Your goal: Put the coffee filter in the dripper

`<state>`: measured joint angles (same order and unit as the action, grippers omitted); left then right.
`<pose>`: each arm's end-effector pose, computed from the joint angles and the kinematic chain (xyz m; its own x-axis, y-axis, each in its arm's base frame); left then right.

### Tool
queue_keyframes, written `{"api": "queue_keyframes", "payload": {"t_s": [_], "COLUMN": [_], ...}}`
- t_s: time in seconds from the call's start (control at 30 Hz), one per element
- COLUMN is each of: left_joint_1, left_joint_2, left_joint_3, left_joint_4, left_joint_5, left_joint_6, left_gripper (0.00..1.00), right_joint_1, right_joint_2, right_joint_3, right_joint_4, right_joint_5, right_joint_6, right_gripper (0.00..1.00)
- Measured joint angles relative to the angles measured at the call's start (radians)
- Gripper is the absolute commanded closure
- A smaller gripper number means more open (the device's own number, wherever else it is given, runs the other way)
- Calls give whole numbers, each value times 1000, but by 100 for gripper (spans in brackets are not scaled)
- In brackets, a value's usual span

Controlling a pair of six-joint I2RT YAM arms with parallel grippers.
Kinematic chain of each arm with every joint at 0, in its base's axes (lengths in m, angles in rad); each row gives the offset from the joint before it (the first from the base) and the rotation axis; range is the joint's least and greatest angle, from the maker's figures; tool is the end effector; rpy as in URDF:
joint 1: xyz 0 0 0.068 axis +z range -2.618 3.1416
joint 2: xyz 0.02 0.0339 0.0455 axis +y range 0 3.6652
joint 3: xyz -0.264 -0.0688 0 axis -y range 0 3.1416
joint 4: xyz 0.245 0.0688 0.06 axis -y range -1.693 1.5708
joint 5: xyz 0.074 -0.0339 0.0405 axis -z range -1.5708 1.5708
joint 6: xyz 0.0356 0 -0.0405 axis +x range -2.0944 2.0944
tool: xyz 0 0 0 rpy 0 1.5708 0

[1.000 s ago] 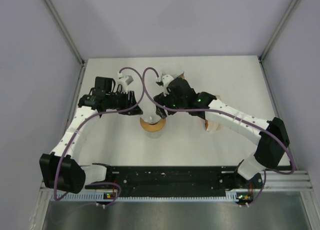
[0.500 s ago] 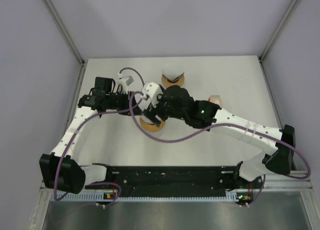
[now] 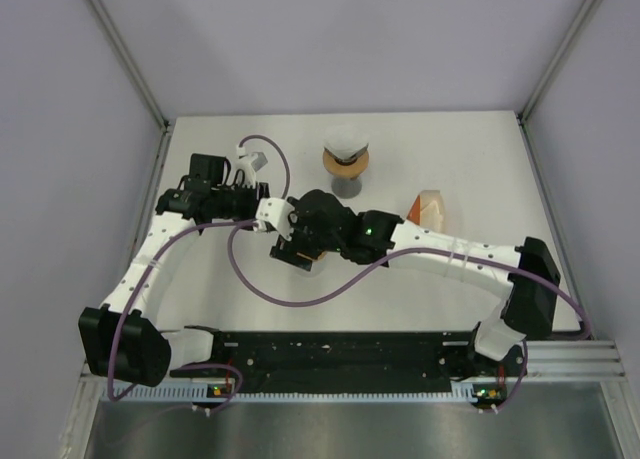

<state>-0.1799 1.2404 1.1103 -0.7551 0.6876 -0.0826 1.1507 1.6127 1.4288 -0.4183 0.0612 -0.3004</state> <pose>0.2413 -0.0668 0.3124 -0.8030 0.0812 -0.5904 0.4690 0.6975 -0.5418 0.1542 0.3398 0.3294 0.0429 -0.6281 -0.7769 -0.9193 0.2798 -0.2769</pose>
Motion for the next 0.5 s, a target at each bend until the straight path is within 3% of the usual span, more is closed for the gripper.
{"api": "queue_keyframes", "payload": {"t_s": [0.17,0.37,0.5], "left_joint_1": [0,0,0], "left_joint_2": [0,0,0], "left_joint_3": [0,3,3], "left_joint_4": [-2,-5,-10], "left_joint_5": [3,3,2], "left_joint_6": [0,0,0], "left_gripper": [58,57,58], "right_joint_1": [6,6,6], "right_joint_2": [5,53,68], "right_joint_3": [0,0,0], "right_joint_4": [-5,-5,-9], "right_joint_5": [-26,-32,-30], "right_joint_6": [-16,-45,-60], "right_gripper": [41,65,75]}}
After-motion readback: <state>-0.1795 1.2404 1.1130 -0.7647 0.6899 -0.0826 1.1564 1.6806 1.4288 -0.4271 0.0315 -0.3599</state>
